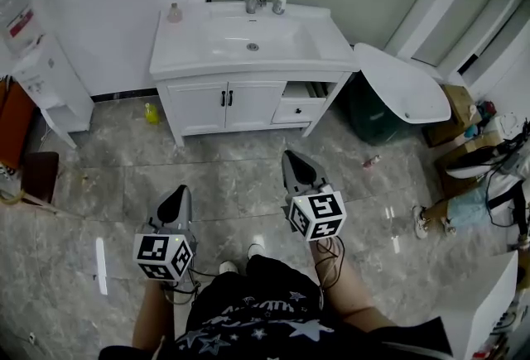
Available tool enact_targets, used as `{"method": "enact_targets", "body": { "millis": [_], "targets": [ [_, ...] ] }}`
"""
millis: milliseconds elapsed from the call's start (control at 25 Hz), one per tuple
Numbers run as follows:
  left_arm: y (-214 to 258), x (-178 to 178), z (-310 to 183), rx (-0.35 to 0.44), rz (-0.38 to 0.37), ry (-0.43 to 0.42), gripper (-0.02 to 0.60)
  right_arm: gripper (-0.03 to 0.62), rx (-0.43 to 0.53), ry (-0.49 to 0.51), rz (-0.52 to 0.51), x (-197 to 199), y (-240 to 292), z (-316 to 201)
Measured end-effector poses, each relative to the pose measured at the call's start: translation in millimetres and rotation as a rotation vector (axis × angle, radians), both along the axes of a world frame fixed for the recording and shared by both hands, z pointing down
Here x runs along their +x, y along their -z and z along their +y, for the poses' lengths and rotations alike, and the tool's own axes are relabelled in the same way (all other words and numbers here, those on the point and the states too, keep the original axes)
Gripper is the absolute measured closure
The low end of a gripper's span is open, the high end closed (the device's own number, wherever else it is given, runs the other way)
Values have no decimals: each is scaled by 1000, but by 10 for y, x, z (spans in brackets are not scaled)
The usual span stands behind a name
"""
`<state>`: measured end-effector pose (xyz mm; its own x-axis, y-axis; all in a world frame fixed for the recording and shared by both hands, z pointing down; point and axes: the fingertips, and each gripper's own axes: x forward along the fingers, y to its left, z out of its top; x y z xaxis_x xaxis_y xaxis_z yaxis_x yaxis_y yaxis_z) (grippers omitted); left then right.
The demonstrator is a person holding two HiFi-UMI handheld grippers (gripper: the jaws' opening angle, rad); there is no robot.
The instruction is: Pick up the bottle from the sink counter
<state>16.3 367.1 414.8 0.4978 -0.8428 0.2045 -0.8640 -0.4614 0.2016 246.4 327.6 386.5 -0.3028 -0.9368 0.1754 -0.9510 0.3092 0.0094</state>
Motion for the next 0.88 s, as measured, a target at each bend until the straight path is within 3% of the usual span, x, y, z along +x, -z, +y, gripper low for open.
{"method": "enact_targets", "body": {
  "millis": [160,320,400,600,880],
  "targets": [
    [-23,-206,79,4,8,15,561,593,15,3,-54,-112,18,19],
    [-36,-415,42,17,2,46,561,587,38,31,-40,-278,56,-65],
    [-32,-488,42,21,3,57,561,477,44,62,-38,-358,79,-132],
    [-88,-674,-49,15,-8,98,561,277,52,93,-49,-454,76,-414],
    [-176,-833,-499,-6,-42,152,561,235,-11,144,-77,-599,-198,-1025]
  ]
}}
